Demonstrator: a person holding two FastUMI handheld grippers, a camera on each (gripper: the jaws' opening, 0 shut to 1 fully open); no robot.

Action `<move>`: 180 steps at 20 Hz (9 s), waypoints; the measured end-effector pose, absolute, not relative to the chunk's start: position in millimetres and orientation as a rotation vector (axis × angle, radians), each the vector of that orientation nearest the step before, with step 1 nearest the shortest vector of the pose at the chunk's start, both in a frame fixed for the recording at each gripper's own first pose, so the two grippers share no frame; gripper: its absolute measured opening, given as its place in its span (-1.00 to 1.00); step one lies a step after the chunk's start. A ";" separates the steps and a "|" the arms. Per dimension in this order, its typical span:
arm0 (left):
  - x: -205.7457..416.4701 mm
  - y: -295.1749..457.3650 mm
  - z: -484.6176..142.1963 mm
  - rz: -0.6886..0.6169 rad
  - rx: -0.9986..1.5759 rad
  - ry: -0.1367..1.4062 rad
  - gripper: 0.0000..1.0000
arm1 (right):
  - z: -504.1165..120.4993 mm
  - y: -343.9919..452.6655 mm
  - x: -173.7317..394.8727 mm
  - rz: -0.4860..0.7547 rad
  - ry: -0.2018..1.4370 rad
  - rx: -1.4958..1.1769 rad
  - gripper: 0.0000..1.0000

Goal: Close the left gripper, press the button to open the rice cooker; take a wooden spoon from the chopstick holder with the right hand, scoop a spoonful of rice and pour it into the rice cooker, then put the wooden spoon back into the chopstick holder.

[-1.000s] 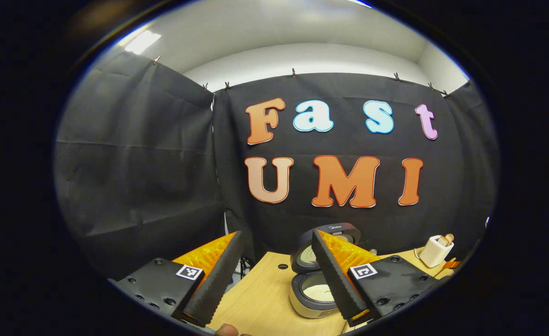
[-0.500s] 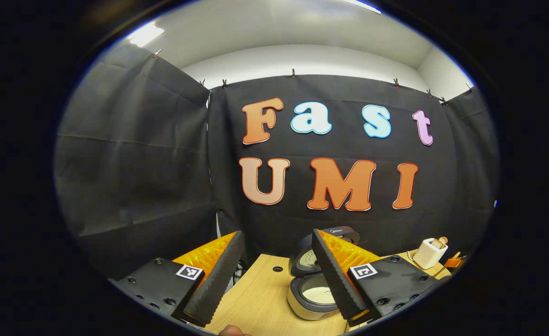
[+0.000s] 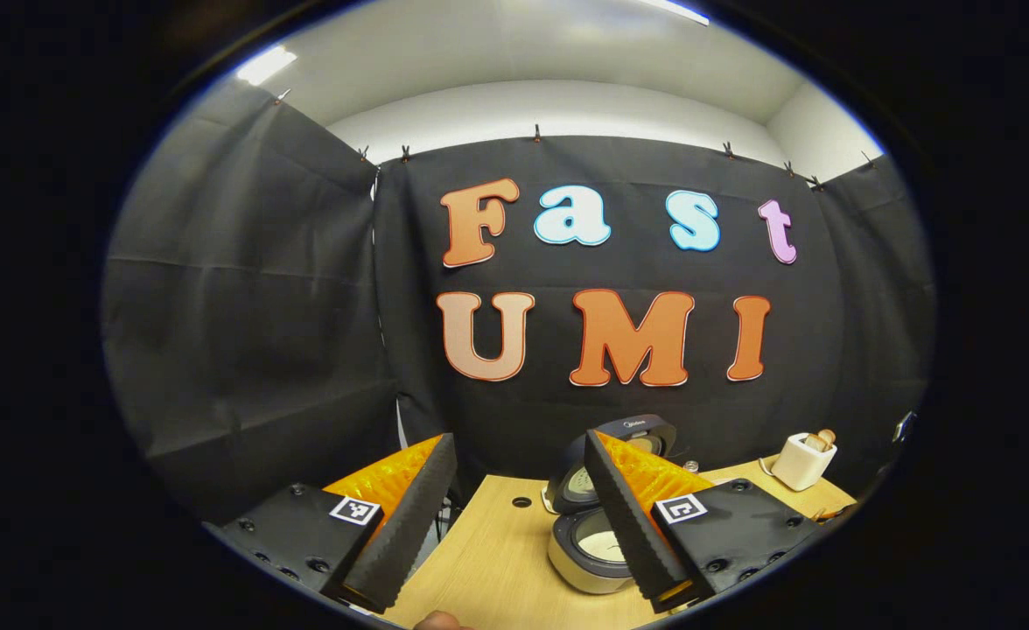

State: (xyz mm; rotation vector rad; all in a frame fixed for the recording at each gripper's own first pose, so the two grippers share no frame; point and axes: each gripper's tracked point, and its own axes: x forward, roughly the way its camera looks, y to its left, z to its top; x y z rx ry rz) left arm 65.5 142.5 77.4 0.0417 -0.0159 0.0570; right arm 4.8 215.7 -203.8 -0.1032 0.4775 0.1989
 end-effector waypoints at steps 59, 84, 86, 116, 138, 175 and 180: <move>85.4 162.2 61.7 -0.028 0.045 -0.024 0.92 | -158.0 213.4 33.9 0.047 0.496 1.319 -0.72; 108.7 197.5 78.5 0.050 0.015 -0.031 0.92 | -71.7 358.0 178.0 0.237 0.432 1.109 -0.72; 108.4 199.4 82.0 0.062 0.017 -0.032 0.92 | -71.0 366.8 184.2 0.251 0.436 1.066 -0.72; 87.5 201.0 100.6 0.135 -0.010 -0.055 0.93 | -46.4 428.8 194.6 0.432 0.300 0.492 -0.72; 98.5 190.3 100.6 0.143 -0.013 -0.043 0.94 | -36.2 477.1 173.5 0.619 0.146 0.097 -0.73; 155.4 70.1 95.1 0.032 -0.012 -0.056 1.00 | -58.9 174.7 186.1 0.286 0.180 0.128 -0.72; 159.5 57.5 98.0 0.019 0.001 -0.076 0.98 | -104.1 138.4 171.2 0.216 0.246 0.174 -0.72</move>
